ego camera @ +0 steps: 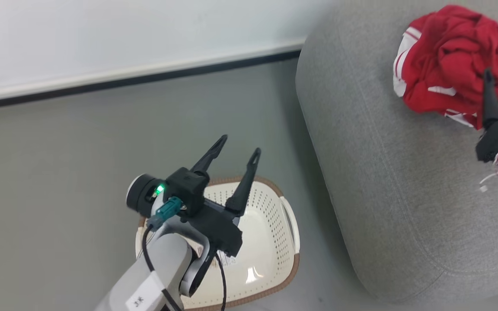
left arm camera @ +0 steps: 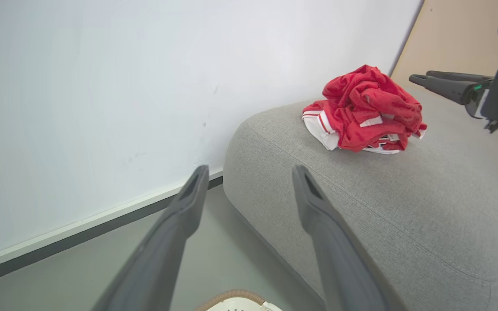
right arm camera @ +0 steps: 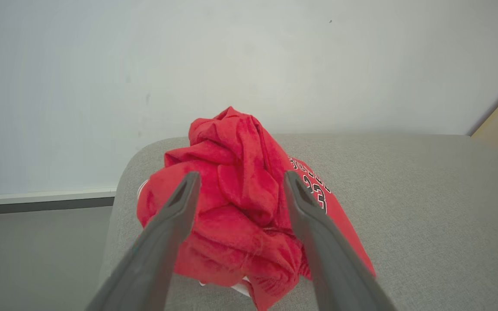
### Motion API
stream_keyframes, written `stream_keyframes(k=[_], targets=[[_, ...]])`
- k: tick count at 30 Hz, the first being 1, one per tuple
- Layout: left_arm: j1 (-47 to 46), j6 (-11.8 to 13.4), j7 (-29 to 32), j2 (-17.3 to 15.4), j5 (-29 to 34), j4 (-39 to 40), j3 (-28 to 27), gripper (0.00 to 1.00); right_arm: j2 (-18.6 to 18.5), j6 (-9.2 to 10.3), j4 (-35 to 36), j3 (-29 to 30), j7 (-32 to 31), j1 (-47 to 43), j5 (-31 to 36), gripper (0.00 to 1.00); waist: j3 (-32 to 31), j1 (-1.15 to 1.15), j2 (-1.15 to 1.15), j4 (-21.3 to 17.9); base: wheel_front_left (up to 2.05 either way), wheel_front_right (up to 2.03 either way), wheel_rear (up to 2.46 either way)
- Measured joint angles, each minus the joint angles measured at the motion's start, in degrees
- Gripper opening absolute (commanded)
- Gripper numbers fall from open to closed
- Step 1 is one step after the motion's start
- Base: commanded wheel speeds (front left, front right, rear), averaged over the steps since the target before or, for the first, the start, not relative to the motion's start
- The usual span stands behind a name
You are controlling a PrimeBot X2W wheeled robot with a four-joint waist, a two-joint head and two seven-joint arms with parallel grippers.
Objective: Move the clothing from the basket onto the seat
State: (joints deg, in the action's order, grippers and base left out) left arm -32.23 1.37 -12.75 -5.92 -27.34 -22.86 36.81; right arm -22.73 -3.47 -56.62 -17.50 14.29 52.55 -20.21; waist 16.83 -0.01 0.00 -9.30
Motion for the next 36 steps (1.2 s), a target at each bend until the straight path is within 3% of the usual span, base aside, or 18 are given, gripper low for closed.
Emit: stream_keyframes(k=[6,17,26,36], targets=[[3.77,1.45,-0.67,-0.53,-1.49,-1.88,-3.25,1.00,3.63,-0.66,3.49,-1.22,0.00,-5.71,0.19,1.00,-4.87,0.00,0.00,0.60,0.00,0.00,0.00],[14.74,3.83,-1.55,-5.20,-4.52,-2.55,-10.27,1.00,8.57,-1.04,10.71,-2.49,0.00,-16.51,0.35,1.00,-13.16,-0.01,-0.01,2.73,0.00,0.00,0.00],[25.51,5.23,-1.56,-8.71,-4.82,3.36,-16.95,1.00,11.50,2.09,20.96,-2.81,0.00,-27.60,1.13,1.00,-18.88,-0.01,-0.01,5.33,0.00,0.00,0.00],[34.05,5.69,-1.56,-8.93,-3.61,10.23,-21.78,1.00,12.57,6.33,33.59,-1.97,0.01,-38.47,2.32,1.00,-21.28,0.00,-0.01,7.29,0.00,0.00,0.00]])
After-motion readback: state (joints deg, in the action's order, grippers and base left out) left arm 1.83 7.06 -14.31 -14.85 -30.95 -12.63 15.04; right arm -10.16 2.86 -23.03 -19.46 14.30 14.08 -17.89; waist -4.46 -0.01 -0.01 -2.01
